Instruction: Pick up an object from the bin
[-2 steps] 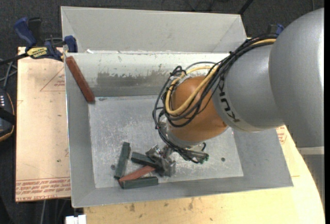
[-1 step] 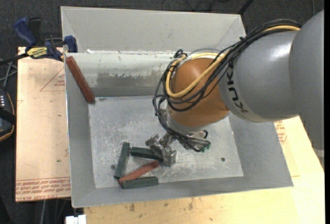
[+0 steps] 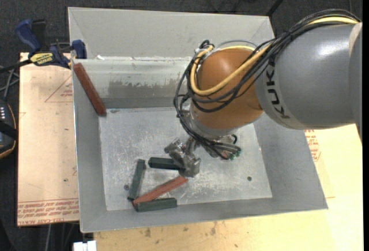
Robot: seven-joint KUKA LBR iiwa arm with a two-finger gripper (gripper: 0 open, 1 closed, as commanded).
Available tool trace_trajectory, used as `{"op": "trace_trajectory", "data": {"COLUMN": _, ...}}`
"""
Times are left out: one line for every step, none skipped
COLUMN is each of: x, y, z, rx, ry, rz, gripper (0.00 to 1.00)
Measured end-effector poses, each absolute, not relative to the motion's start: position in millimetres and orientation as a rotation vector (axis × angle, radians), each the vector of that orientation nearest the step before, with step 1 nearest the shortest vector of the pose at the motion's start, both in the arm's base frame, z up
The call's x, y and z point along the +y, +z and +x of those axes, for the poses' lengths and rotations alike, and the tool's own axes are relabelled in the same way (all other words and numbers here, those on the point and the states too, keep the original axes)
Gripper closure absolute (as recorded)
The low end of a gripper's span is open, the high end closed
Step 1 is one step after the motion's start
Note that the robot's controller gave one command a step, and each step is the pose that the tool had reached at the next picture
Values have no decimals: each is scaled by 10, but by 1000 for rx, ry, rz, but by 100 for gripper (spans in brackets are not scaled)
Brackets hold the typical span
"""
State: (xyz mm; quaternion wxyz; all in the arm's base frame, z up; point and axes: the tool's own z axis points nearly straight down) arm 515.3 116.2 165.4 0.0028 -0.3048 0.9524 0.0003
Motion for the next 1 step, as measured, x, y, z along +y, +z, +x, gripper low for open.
{"op": "trace_trajectory", "data": {"x": 1221, "y": 2044, "z": 5391, "rx": 2997, "ry": 2, "rz": -938, "gripper": 100}}
